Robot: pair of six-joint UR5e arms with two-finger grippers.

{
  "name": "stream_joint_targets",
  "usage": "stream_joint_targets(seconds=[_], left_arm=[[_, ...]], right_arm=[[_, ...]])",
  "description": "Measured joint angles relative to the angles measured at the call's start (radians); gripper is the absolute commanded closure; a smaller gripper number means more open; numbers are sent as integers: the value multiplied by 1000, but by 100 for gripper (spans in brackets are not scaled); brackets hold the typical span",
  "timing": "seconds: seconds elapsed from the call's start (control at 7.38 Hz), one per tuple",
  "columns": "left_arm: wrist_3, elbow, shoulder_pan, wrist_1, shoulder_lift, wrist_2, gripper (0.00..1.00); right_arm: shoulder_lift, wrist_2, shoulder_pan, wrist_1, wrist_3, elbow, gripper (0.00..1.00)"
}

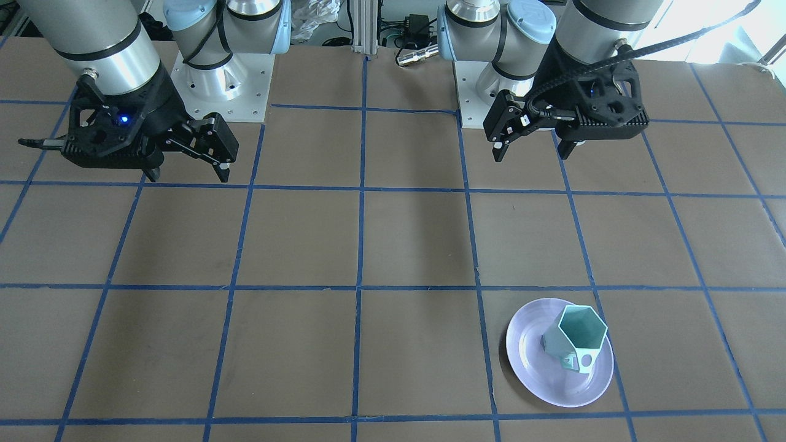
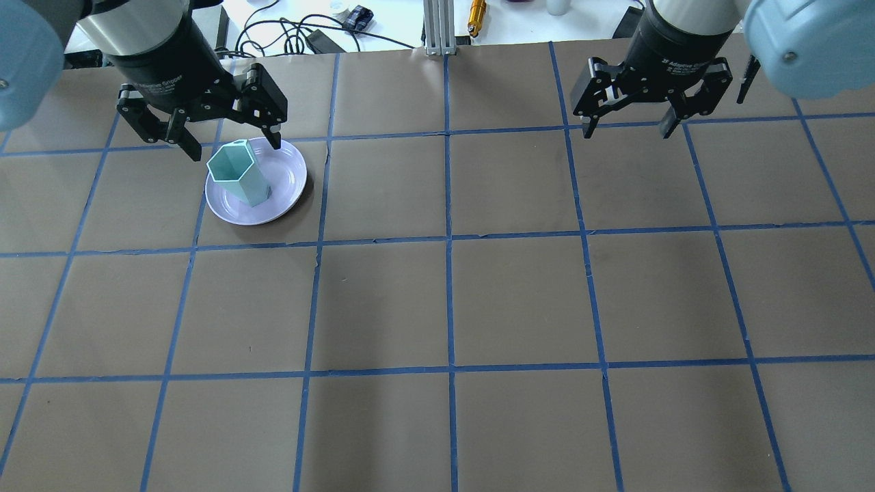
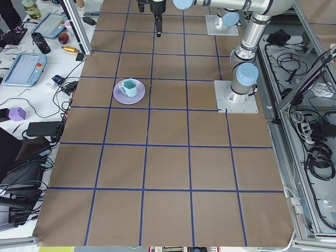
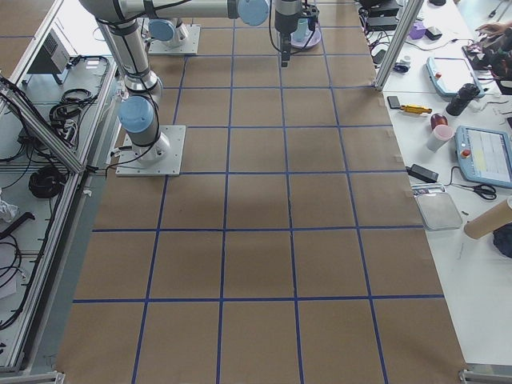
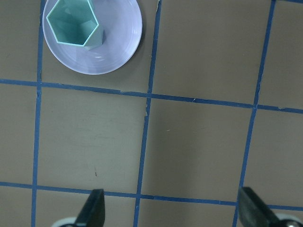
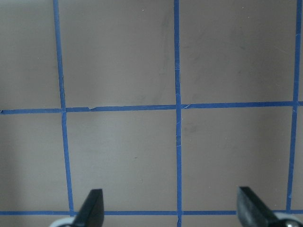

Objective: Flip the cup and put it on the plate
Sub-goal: 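Open the left gripper and raise it away from the cup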

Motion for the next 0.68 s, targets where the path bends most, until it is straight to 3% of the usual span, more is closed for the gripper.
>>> stream_joint_targets(seconds=[0.68], left_arm=[[66, 13, 8, -7, -10, 30, 0]], right_arm=[[0, 0, 0, 0, 0, 0, 0]])
